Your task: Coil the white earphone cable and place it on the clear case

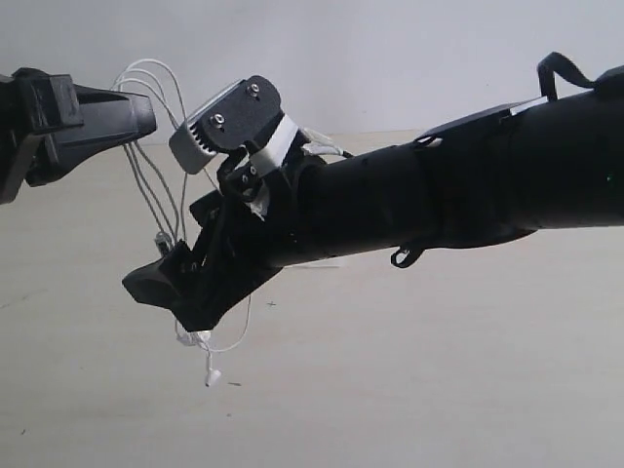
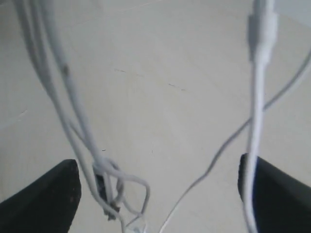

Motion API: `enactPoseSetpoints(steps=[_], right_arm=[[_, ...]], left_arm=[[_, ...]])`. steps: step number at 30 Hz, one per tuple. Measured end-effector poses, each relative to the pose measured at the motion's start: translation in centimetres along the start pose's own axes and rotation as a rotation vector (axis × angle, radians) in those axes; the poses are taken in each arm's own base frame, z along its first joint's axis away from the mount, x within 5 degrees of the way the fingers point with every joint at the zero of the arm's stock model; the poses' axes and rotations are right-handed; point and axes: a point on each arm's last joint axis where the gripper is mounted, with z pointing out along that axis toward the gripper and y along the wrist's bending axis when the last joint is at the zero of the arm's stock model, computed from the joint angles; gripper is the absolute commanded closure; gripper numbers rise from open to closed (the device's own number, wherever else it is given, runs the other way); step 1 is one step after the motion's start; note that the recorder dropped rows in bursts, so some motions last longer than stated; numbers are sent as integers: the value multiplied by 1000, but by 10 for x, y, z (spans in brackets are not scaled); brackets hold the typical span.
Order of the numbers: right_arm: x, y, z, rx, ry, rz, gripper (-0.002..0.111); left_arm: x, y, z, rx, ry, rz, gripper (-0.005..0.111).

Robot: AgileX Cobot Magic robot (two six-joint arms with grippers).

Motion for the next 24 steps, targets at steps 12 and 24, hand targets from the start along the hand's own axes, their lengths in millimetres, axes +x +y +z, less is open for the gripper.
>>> enactPoseSetpoints(steps=[12, 24], right_arm=[[-9, -10, 14, 15, -14, 29, 42], [-8, -10, 15, 13, -8, 173, 71]], left_arm=[[1, -1, 0, 12, 6, 8, 107], [1, -2, 0, 17, 9, 8, 107]])
